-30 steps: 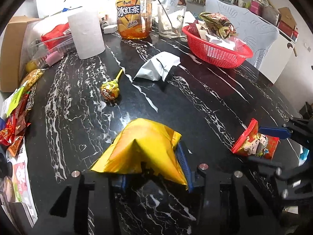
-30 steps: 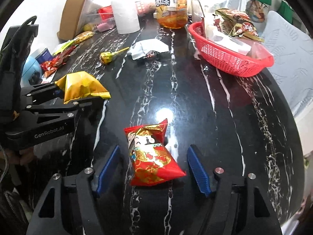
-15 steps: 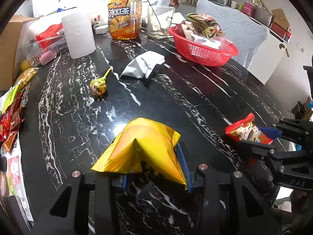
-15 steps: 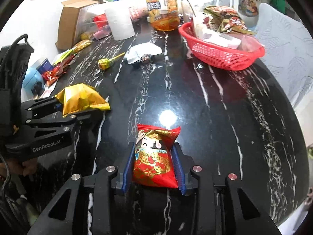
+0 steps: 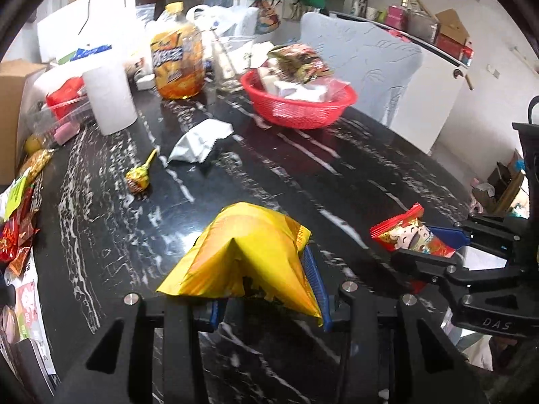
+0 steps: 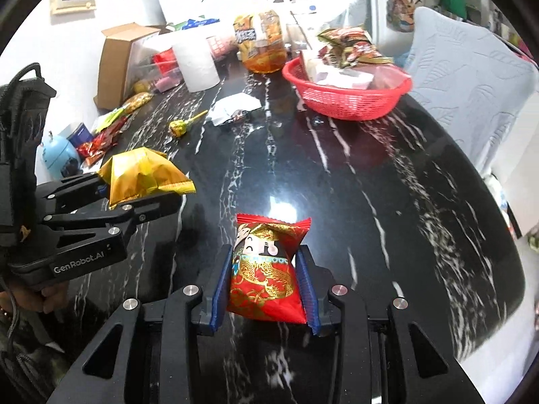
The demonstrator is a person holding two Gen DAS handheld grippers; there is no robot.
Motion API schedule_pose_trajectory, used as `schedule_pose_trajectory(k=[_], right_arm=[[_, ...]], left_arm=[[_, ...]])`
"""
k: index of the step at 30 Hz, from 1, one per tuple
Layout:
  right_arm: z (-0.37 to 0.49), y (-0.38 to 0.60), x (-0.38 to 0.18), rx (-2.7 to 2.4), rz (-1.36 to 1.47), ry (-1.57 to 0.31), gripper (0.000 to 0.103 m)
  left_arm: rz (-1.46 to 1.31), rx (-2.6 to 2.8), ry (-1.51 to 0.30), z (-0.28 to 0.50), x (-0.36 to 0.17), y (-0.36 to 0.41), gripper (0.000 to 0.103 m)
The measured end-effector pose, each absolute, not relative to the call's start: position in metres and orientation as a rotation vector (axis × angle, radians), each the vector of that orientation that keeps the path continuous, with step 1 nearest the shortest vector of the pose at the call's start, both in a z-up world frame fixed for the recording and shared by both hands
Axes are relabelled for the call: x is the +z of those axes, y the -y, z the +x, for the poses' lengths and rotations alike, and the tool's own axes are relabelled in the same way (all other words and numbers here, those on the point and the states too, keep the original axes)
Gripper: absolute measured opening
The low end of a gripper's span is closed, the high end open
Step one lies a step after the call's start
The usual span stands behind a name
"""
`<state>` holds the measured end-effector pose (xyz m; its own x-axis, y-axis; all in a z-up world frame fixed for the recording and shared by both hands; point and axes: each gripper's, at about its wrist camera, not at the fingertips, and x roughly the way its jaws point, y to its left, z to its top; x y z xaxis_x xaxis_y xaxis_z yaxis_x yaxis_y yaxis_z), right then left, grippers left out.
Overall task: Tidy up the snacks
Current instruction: 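Lift both held packets and carry them toward the red basket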
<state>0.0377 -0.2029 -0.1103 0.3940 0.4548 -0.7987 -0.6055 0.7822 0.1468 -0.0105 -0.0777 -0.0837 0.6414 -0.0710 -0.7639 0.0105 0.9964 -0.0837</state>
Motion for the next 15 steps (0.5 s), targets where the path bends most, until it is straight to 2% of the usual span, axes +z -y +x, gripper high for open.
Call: schedule_pose_trajectory(k=[15], right_arm=[[0.009,0.257,-0.082,0.595,-0.099,-0.851,0.036]], left_arm=[[0.005,-0.192,-0.759,-0.019,-0.041,0.134,0.041]])
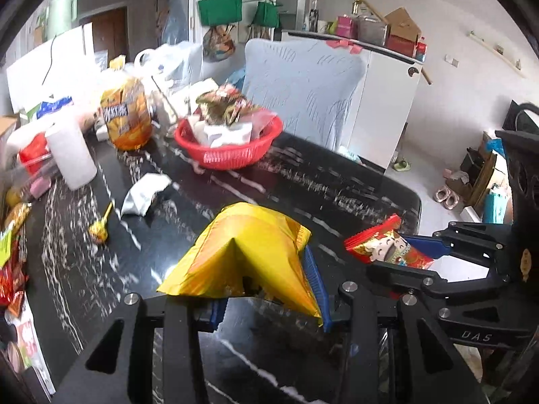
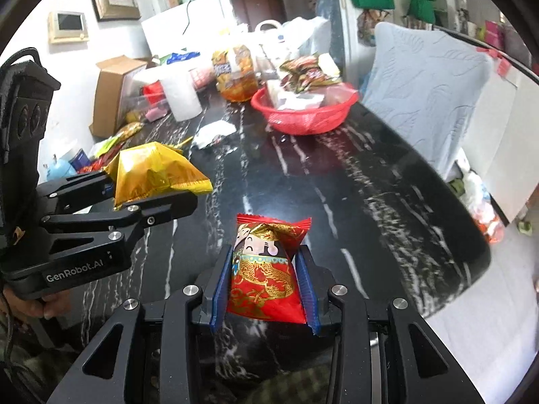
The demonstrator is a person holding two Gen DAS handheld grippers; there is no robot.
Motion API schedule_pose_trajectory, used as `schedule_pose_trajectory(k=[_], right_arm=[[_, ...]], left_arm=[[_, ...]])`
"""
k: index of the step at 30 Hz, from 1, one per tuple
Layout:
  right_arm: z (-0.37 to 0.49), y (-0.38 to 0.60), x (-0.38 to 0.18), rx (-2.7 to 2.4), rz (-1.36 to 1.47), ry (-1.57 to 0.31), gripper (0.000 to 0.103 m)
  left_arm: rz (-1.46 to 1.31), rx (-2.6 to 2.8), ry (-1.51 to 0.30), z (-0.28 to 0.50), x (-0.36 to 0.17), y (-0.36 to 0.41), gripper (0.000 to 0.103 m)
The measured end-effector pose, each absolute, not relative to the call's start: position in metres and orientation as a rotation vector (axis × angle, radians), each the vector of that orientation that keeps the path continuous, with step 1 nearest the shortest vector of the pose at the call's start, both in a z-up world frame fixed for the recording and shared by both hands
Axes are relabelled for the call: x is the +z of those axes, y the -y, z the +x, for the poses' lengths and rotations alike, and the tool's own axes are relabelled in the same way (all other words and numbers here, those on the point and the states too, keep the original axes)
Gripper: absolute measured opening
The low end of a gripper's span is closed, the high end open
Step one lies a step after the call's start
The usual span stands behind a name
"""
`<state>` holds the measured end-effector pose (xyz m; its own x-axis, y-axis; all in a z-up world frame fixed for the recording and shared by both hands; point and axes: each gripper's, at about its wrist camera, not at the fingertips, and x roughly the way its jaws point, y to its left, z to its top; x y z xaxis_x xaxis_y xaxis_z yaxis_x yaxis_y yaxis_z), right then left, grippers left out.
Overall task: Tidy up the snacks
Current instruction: 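Lift both held packets and carry them toward the red basket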
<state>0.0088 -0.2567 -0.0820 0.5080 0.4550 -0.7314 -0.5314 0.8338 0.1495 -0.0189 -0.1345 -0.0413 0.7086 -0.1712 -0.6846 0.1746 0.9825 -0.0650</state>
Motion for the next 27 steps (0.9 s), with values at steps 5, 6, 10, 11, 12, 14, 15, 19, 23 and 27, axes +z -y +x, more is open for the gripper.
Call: schedule_pose_trajectory(k=[5,6,10,11,12,14,15,19,23,27], right_arm=[[0.010,0.270,-0.070,0.563,-0.097,-0.812,0.036],[0.012,0.273,-0.067,0.557,-0.097,-0.805,0.036],[0.021,0.279,-0.055,0.545,-0.096,-0.778,0.036],[0.023,0.279,-0.053,0.546,-0.095,-0.771,0.036],[0.025,0.280,-0.050,0.547,-0.096,-0.764,0.036],[0.032,0.279,-0.045,0.550,-0.104,-0.750,0.036],[0.036,0.279,-0.043,0.551,-0.108,-0.744,0.036],[0.053,0.275,-0.034,0.561,-0.112,-0.719,0.036],[0.072,0.270,-0.028,0.574,-0.112,-0.708,0.036],[0.090,0.264,-0.024,0.586,-0.111,-0.700,0.036]], left_arm=[[0.015,-0.203,-0.723,-0.012,-0.026,0.141,0.041],[0.017,-0.205,-0.715,-0.010,-0.023,0.142,0.041],[0.017,-0.218,-0.698,-0.001,-0.013,0.144,0.041],[0.018,-0.218,-0.695,0.002,-0.011,0.145,0.041],[0.018,-0.216,-0.690,0.005,-0.009,0.145,0.041],[0.014,-0.209,-0.675,0.013,-0.005,0.143,0.041],[0.015,-0.205,-0.671,0.017,-0.004,0.142,0.041],[0.010,-0.191,-0.667,0.034,-0.001,0.137,0.041],[0.001,-0.177,-0.664,0.054,0.003,0.130,0.041],[0.015,-0.161,-0.651,0.070,0.006,0.125,0.041]])
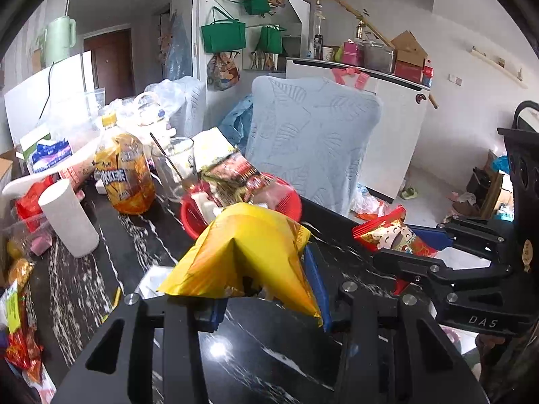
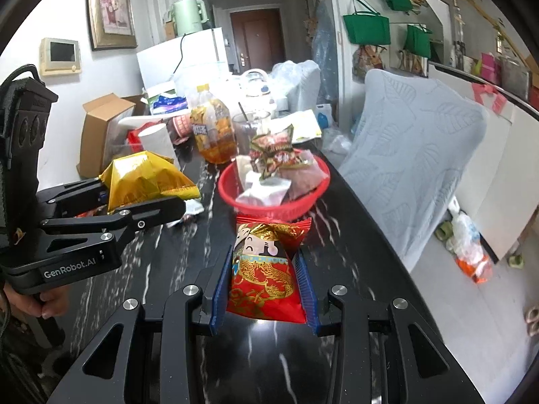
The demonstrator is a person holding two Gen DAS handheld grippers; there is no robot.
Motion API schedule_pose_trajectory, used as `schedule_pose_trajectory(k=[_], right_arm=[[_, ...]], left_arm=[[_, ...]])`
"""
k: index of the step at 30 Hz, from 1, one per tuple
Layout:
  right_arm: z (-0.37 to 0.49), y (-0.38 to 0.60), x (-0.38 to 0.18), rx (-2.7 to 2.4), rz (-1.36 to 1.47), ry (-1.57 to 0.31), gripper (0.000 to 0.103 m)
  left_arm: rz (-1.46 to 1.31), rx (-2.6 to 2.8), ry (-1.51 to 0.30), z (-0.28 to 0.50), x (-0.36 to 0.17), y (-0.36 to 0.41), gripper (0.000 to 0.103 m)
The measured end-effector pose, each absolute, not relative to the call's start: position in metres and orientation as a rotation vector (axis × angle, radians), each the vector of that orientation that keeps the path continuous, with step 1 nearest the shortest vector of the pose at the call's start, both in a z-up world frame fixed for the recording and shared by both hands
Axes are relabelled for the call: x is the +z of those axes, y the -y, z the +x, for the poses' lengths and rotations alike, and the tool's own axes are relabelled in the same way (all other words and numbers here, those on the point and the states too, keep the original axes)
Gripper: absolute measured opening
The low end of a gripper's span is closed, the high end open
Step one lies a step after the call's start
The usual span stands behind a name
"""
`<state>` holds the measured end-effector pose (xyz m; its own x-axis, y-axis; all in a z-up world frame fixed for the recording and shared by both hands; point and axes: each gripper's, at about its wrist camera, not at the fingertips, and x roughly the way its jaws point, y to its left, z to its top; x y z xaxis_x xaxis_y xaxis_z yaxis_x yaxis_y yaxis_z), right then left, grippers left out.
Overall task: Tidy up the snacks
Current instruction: 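Lift both held packets and carry them toward the red basket, then lower both packets into the red basket and open both tools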
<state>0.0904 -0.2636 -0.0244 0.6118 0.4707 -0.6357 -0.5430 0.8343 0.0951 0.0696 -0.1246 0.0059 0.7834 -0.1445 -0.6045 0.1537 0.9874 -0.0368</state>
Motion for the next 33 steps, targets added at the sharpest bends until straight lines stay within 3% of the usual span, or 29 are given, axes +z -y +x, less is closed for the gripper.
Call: schedule_pose_trajectory(k=[20,33], right_arm=[[0.192,0.233,-0.028,0.588,-0.096,-0.714,0.037],[0.244,0.207,-0.077,0.608,-0.116,-0.778,0.037]], left_arm=[[-0.014,-0.095,-0.631,0.153,0.001,0.085,0.041],[-0.052,-0.047,-0.720,0.180,-0.033,0.065,0.041]])
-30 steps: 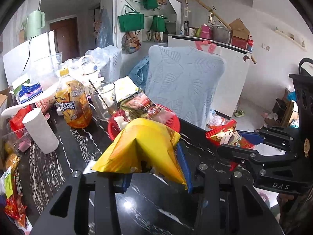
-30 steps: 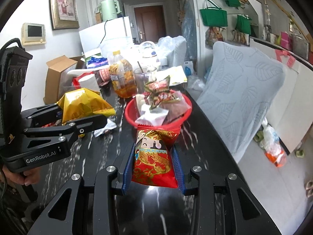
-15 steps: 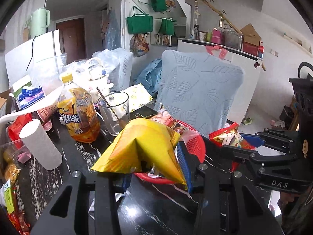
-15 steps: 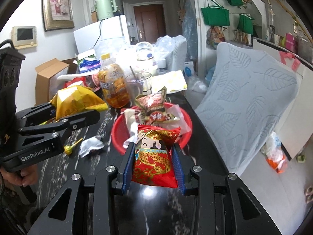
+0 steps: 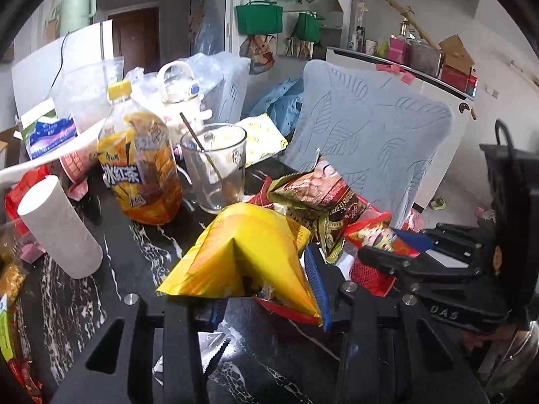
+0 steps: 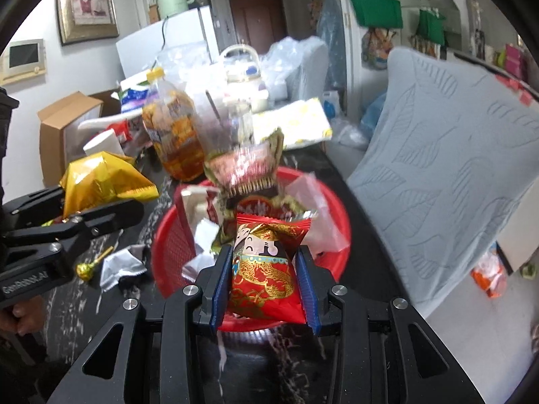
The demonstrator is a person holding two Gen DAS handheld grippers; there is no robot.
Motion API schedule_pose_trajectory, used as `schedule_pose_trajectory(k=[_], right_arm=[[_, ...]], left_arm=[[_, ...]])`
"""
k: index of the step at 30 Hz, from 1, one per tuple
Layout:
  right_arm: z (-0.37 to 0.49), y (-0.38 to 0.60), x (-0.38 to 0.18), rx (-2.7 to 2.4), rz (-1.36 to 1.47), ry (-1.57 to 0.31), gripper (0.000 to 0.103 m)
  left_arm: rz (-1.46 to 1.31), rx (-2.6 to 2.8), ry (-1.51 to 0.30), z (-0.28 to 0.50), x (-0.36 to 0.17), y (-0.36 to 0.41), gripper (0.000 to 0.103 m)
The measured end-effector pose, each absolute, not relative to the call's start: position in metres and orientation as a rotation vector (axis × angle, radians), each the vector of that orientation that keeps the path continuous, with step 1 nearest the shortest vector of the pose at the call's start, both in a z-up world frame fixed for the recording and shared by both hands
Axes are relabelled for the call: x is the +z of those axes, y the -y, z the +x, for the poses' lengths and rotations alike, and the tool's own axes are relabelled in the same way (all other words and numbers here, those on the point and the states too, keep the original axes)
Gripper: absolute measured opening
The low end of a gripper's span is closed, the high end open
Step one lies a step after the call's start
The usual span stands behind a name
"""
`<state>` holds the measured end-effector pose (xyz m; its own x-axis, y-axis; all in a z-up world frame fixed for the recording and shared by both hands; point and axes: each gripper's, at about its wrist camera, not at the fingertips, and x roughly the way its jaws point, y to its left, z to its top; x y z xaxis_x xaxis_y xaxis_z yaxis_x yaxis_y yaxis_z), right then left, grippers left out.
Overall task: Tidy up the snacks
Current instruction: 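Lower both packets into the red basket and open both tools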
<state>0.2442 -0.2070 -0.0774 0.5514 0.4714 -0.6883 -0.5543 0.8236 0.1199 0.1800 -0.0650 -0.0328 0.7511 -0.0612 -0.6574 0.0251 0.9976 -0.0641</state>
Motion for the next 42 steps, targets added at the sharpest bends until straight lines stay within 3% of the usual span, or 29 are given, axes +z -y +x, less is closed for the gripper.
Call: schedule_pose_trajectory(k=[10,15,16,42], right_arm=[[0.245,0.207,-0.090,0.629,-0.138,-0.780,0.042],[0.241,0.207,-0.086,0.638,-0.130,-0.781,0.068],[0.239,0.208,-0.084,0.630,-0.127,-0.773,0.068],[0.224,0.234,-0.066,0.570,-0.095,-0.758,0.069]], left_arm=[[-0.055,-0.062,-0.746,0.183,-0.042,0.071,0.041],[-0.055,-0.064,-0.747,0.181,-0.042,0.072,0.041],[-0.054,-0.062,-0.747,0.181,-0.041,0.072,0.041],[-0.050,-0.142,-0.798,0.219,-0.062,0.091,0.042]])
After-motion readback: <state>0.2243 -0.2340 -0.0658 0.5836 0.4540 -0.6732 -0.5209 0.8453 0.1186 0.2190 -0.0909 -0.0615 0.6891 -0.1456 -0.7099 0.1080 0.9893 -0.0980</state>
